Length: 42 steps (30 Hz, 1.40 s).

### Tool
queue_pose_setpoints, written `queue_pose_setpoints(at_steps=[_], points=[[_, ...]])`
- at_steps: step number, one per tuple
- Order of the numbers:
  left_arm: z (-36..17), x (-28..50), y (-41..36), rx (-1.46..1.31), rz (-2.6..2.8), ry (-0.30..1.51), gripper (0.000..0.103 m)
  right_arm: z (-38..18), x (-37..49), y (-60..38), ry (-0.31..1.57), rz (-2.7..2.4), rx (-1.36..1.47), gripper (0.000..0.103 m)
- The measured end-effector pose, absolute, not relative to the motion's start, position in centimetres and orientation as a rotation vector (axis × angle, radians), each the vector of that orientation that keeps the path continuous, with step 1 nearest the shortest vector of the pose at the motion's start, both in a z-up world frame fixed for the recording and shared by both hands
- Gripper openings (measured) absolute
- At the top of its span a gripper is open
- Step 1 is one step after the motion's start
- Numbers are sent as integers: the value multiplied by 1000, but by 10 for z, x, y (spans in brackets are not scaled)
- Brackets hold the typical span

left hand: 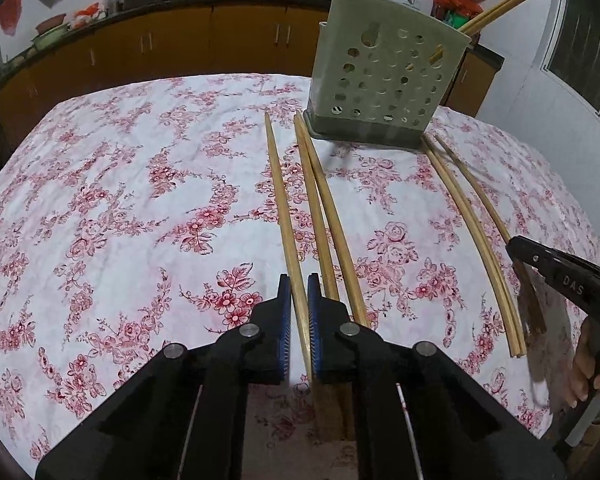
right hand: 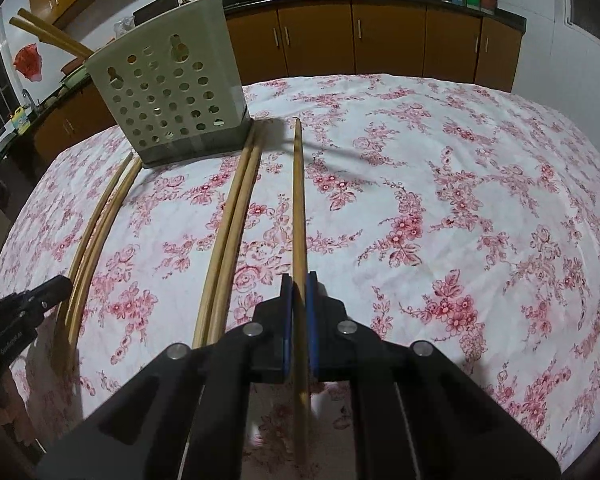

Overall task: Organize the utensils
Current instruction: 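Close the left tool on a chopstick while the right tool grasps another chopstick, then lift the left tool's chopstick toward the holder while the right tool carries its chopstick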

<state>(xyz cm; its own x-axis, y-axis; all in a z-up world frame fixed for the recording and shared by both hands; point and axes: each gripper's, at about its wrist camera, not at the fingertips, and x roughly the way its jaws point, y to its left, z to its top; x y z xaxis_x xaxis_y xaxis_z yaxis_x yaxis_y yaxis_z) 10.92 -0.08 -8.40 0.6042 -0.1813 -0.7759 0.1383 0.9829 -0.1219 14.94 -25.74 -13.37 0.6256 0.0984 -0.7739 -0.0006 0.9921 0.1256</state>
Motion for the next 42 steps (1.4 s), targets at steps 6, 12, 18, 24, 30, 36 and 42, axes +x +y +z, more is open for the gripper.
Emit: queue_pose_setpoints(at_steps=[6, 12, 18, 24, 30, 36, 42], points=[[-84, 123, 3, -36, -170, 903, 8, -133, 157, -256, 890, 48, 101, 8], [-84, 147, 16, -38, -133, 898, 8, -132, 177, -258, 885, 25, 78, 8], [-84, 166, 23, -72, -116, 889, 8, -132, 201, -263, 874, -7, 63, 8], [-83, 174, 26, -105, -110, 878, 8, -135, 217, -268, 850, -15, 69, 9], [-83, 174, 26, -112, -114, 878, 8, -135, 213, -272, 848, -1, 93, 9], [-82, 162, 26, -94, -124, 884, 8, -136, 204, -273, 855, 8, 91, 9], [-83, 153, 26, -83, -128, 880, 8, -137, 196, -273, 849, 8, 91, 9]])
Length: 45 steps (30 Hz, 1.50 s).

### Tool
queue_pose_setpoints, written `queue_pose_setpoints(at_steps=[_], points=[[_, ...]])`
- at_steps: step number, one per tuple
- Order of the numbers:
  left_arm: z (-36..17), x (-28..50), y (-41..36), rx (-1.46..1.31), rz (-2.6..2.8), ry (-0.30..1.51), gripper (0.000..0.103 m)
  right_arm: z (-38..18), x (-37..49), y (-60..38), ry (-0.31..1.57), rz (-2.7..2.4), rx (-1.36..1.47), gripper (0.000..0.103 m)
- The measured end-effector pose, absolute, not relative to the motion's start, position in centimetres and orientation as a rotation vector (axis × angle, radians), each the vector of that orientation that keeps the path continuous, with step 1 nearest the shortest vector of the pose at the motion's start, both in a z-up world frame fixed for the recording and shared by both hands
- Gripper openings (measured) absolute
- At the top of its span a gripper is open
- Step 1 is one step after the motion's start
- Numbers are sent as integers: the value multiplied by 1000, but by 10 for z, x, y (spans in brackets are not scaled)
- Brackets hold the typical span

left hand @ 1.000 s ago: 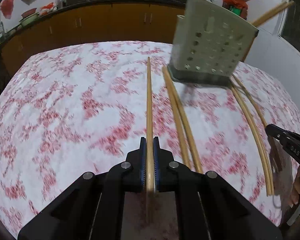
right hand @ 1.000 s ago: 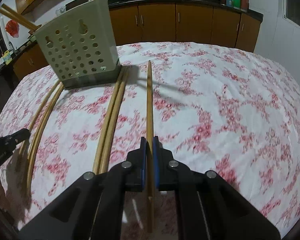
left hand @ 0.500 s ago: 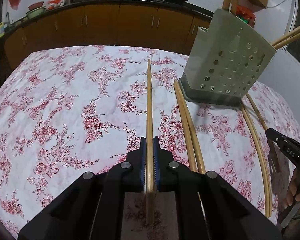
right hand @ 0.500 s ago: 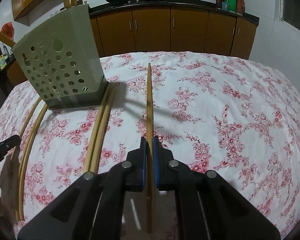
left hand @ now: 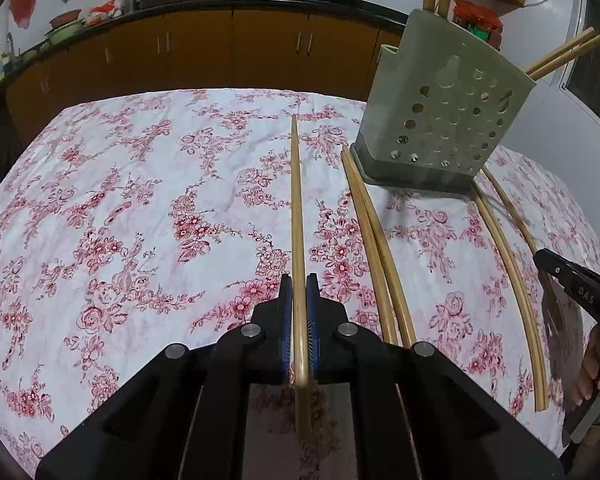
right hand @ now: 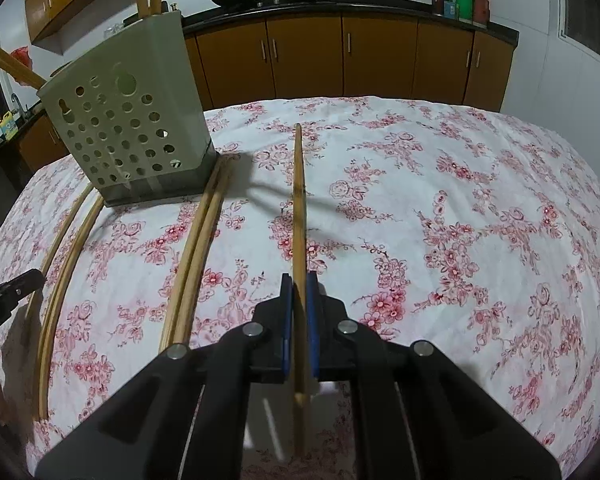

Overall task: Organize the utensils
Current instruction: 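Lift the left tool's chopstick toward the holder while the right tool carries its chopstick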

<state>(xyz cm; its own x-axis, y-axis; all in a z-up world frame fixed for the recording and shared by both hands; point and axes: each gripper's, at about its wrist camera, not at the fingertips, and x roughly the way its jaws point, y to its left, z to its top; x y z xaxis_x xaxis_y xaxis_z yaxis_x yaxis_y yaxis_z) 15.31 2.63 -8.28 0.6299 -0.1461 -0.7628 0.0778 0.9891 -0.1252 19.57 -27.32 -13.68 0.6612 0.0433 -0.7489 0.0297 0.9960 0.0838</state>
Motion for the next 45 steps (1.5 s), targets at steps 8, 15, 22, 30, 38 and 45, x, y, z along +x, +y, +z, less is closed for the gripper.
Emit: queue_pose_setpoints(at_steps=[8, 15, 22, 30, 38, 45], points=[[-83, 149, 24, -66, -123, 882, 8, -138, 186, -273, 849, 5, 77, 9], [-83, 149, 22, -47, -111, 884, 8, -135, 182, -276, 846, -5, 78, 8], [-59, 146, 28, -57, -115, 827, 8, -105, 175, -287, 776, -15, 108, 8], [-8, 143, 38, -97, -112, 696, 8, -52, 164, -295, 639, -8, 134, 8], [36, 138, 50, -153, -103, 566, 8, -16, 153, -293, 536, 9, 146, 8], [55, 135, 52, -153, -109, 507, 8, -2, 150, -291, 499, 18, 148, 8]])
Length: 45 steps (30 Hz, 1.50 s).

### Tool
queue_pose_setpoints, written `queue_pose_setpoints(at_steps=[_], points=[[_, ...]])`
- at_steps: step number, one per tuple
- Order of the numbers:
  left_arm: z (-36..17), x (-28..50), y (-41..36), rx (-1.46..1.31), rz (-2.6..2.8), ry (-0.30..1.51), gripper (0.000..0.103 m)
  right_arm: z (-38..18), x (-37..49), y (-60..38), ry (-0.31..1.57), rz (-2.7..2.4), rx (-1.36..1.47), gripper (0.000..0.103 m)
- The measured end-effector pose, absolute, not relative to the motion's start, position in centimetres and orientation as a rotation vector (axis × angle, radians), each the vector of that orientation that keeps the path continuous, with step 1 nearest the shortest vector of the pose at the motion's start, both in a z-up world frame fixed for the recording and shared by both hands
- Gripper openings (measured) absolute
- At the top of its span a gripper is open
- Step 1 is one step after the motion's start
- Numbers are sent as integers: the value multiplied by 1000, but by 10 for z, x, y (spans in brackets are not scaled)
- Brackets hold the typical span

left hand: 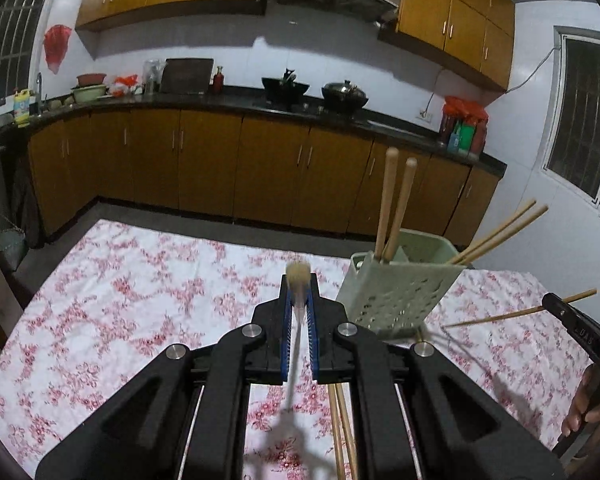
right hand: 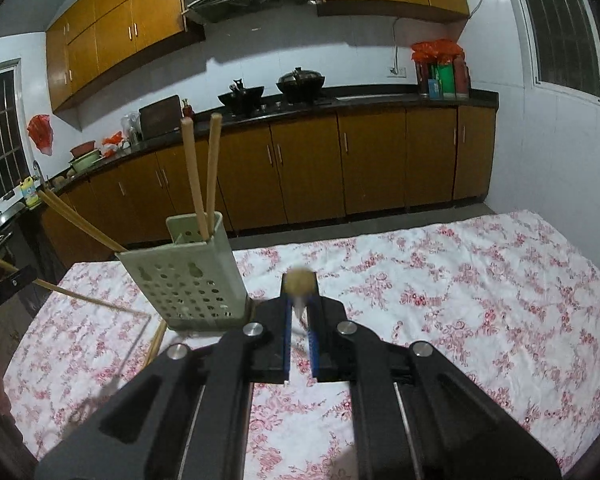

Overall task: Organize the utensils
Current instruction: 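Lift the left tool's chopstick toward the holder while the right tool carries its chopstick, then open the left tool over the holder while the right tool releases its chopstick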

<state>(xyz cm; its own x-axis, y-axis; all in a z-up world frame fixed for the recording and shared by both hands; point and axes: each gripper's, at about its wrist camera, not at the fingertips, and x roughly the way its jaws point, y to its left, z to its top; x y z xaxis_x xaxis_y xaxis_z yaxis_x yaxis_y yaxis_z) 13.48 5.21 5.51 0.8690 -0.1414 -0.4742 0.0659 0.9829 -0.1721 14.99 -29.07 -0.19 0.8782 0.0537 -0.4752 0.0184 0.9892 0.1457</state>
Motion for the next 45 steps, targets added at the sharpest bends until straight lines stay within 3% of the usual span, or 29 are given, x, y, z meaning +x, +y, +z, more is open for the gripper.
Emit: queue_pose_setpoints(at_steps=[23, 36, 45], points=[[126, 93, 35, -126, -255, 341, 7, 95, 119, -261, 269, 193, 161, 8], [182, 113, 4, -161, -252, 125, 7, 133, 140, -235, 135, 217, 142, 8], [163, 149, 1, -207, -192, 103, 7, 126, 180, -237, 122, 179, 195, 8]])
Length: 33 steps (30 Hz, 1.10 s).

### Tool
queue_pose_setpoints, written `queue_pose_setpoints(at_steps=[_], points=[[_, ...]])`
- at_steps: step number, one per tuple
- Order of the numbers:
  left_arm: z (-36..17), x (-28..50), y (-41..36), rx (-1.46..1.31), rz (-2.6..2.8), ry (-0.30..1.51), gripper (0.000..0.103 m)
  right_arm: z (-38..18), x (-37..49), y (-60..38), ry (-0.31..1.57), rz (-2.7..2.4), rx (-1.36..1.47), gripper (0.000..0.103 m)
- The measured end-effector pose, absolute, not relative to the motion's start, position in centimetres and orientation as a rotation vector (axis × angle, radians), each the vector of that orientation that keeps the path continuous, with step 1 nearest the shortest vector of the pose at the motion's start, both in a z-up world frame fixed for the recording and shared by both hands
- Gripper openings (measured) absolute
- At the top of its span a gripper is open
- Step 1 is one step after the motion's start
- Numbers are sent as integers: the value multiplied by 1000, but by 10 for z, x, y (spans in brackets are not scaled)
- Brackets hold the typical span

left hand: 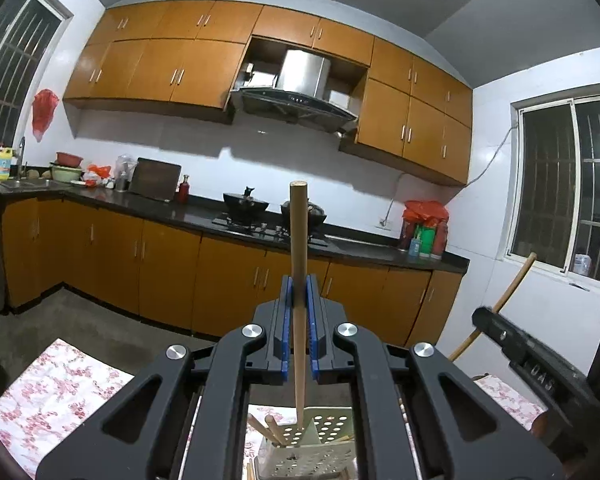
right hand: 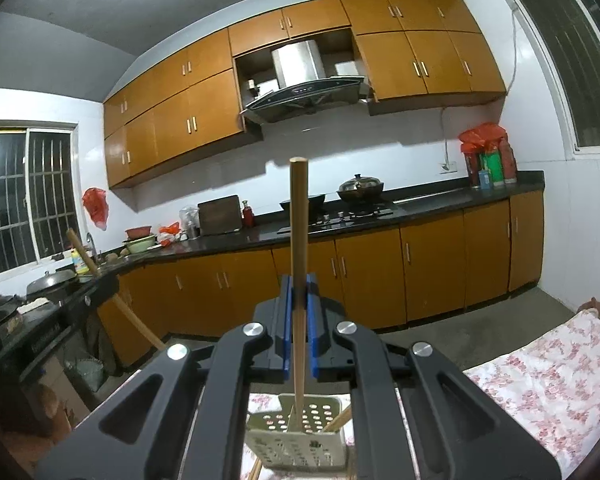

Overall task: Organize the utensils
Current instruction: 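Open the left tool over the holder while the right tool releases its chopstick, then lower the left tool to a chopstick while the right tool lowers to another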

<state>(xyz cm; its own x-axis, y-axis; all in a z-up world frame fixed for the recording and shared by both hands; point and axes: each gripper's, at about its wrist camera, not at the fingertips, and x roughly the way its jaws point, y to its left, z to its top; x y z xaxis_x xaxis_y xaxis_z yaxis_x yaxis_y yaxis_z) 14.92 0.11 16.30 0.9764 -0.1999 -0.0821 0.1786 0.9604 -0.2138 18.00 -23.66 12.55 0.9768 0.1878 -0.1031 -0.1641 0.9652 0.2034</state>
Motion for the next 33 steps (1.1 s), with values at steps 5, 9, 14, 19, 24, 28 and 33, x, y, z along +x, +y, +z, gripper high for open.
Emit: queue_pose_setpoints(at_steps=[5, 9, 14, 19, 24, 28, 33], points=[[139, 162, -4, -194, -202, 146, 7, 111, 201, -229, 155, 162, 186, 8], [126, 170, -12, -185, -213, 187, 8, 96, 210, -220, 205, 171, 168, 8], [121, 174, -10, -195, -227, 215, 8, 91, 209, -216, 224, 182, 147, 21], [128, 170, -9, -195, -236, 206, 11, 96, 195, -217, 200, 187, 143, 26], [137, 157, -3, -202, -236, 173, 28, 103, 175, -227, 174, 168, 146, 30], [145, 141, 6, -214, -239, 145, 29, 99, 156, -243, 184, 126, 149, 32], [134, 107, 25, -183, -178, 143, 29, 59, 145, -271, 300, 37, 150, 34]])
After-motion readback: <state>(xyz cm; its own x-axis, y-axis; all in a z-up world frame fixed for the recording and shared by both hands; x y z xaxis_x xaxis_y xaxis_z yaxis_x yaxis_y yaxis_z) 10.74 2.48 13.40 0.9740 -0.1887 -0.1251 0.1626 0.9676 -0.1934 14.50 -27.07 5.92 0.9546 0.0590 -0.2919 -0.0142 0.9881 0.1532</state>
